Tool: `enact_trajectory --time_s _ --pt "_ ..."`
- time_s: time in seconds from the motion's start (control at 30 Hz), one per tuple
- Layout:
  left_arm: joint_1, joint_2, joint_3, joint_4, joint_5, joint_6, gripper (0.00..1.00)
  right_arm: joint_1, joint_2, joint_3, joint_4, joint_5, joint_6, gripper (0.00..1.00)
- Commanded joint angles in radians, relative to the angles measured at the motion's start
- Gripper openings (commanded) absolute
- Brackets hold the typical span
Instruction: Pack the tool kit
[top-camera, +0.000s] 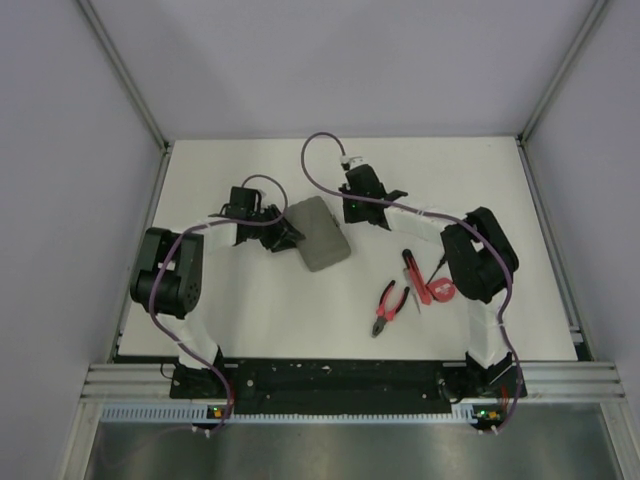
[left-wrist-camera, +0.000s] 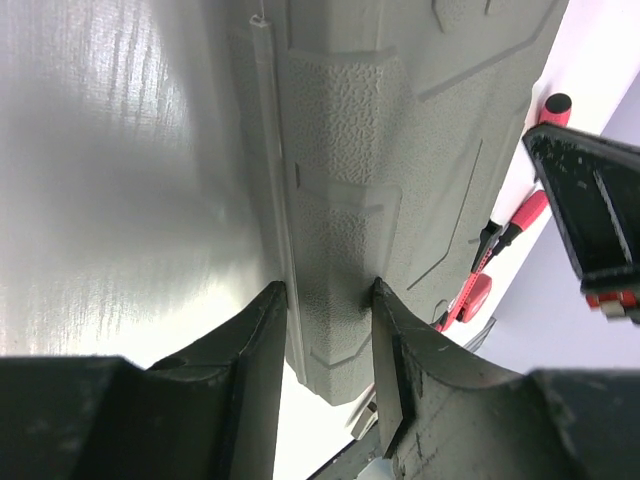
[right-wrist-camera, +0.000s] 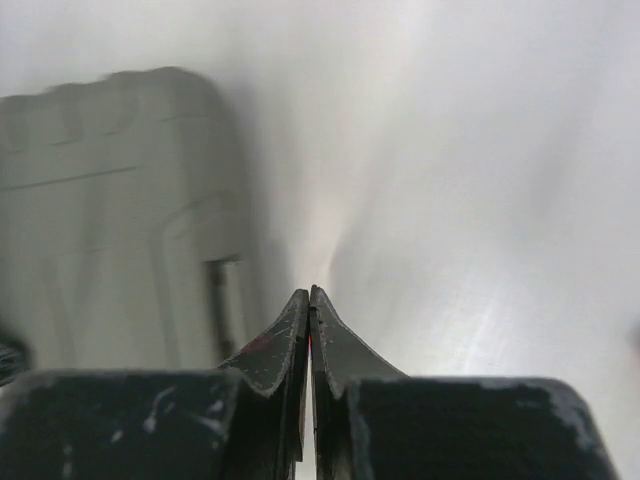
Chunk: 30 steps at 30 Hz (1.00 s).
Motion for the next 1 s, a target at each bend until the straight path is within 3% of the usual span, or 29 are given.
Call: enact_trajectory --time_s 0.0,0.17,0.27,0.37,0.47,0.57,0.77,0.97 --pt "0.016 0.060 -0.036 -0.194 -0.193 0.024 0.00 -0.070 0.003 0.018 -0.112 0.213 -0.100 0.00" --pt "-0.002 0.068 -0.008 -0.225 -0.230 0.031 0.00 -0.074 -0.045 0.012 -0.108 0.204 -0.104 0.00" --pt "-0.010 0.061 0.027 -0.246 -0.238 0.063 0.00 -0.076 -0.097 0.021 -0.099 0.111 -0.100 0.00" --pt "-0.013 0.054 0.068 -0.277 -0.238 0.096 0.07 -0.091 -0.128 0.038 -0.094 -0.047 -0.082 0.00" --pt "-0.014 0.048 0.122 -0.302 -0.229 0.128 0.23 -0.111 -0.106 0.064 -0.099 -0.229 -0.074 0.21" --pt "-0.014 0.061 0.164 -0.303 -0.200 0.168 0.28 -0.111 -0.068 0.077 -0.099 -0.346 -0.103 0.32" --pt "-0.014 0.129 0.268 -0.331 -0.129 0.307 0.27 -0.111 0.003 0.086 -0.074 -0.518 -0.097 0.33" --pt "-0.013 0.146 0.297 -0.357 -0.149 0.384 0.25 -0.111 0.029 0.089 -0.045 -0.512 -0.061 0.33"
